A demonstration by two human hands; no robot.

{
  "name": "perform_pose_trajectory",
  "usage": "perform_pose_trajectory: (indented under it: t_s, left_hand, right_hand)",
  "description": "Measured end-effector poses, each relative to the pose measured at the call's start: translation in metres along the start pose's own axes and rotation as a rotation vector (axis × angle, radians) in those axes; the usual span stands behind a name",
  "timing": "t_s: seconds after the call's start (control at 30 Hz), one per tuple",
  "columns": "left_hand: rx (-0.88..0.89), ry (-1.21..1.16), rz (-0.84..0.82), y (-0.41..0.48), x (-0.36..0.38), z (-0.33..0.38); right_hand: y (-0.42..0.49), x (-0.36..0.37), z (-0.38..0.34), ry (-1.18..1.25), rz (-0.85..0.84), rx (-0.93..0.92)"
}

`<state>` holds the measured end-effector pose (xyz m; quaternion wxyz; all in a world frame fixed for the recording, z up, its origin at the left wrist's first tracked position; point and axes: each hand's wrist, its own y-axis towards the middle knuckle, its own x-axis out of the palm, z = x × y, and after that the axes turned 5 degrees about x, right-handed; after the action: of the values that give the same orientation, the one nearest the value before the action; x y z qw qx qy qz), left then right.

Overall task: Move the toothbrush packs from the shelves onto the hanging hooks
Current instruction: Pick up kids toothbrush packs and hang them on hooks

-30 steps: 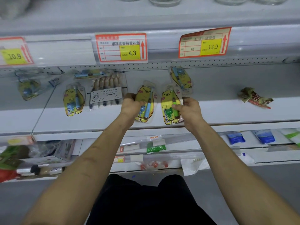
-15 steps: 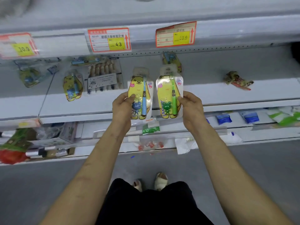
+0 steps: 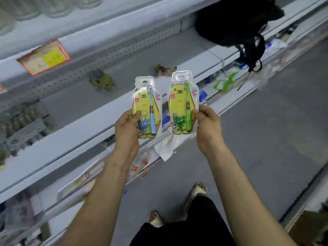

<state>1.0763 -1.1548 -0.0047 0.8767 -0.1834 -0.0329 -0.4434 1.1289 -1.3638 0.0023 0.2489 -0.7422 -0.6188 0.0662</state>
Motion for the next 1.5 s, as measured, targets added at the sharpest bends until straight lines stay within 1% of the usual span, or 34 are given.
perform_pose_trajectory:
  t_s: [0.13,0.27,0.5,0.6,0.67,0.77,0.9,1.0,1.13,1.23,1.3,1.4,1.5]
  left_hand:
    - [-0.039,0.021,-0.171,-0.006,0.112,-0.024]
    - [-0.103,0.033,-0.311,-0.017,0.243,-0.056]
    - [-0.146,0.056,-0.547,-0.057,0.475,-0.111]
    - [-0.172,0.065,-0.616,-0.080,0.559,-0.126]
    - [-0.186,0.080,-0.713,-0.089,0.609,-0.136]
    - [-0.211,0.109,-0.821,-0.096,0.684,-0.152]
    - [-0.222,0.159,-0.956,-0.096,0.791,-0.177]
    - [-0.244,0.179,-1.079,-0.090,0.878,-0.194]
    - [-0.259,0.232,-1.221,-0.089,0.987,-0.200]
    - [-0.322,0.230,-1.351,-0.094,1.065,-0.203]
    - [-0.331,0.244,-1.405,-0.103,1.112,-0.208]
    - [-0.342,0.256,-1.494,-0.126,1.169,-0.218]
    - [-0.349,0.280,-1.606,-0.153,1.221,-0.234]
  right_hand:
    - [0.037,-0.090,-0.035,0.104,0.133,-0.043]
    - [0.076,-0.189,-0.085,0.201,0.273,-0.067]
    - [0.134,-0.376,-0.187,0.260,0.476,-0.148]
    - [0.152,-0.441,-0.219,0.291,0.576,-0.176]
    - [0.166,-0.478,-0.235,0.309,0.624,-0.203]
    - [0.194,-0.528,-0.256,0.328,0.707,-0.222]
    - [0.241,-0.587,-0.287,0.459,0.827,-0.263]
    - [0.285,-0.633,-0.322,0.516,0.896,-0.320]
    - [0.331,-0.680,-0.380,0.600,1.034,-0.371]
    - [0.346,-0.709,-0.419,0.663,1.097,-0.440]
    - [0.351,-0.726,-0.438,0.694,1.151,-0.463]
    - [0.356,-0.756,-0.454,0.745,1.275,-0.501]
    - [0.364,-0.794,-0.473,0.794,1.365,-0.508]
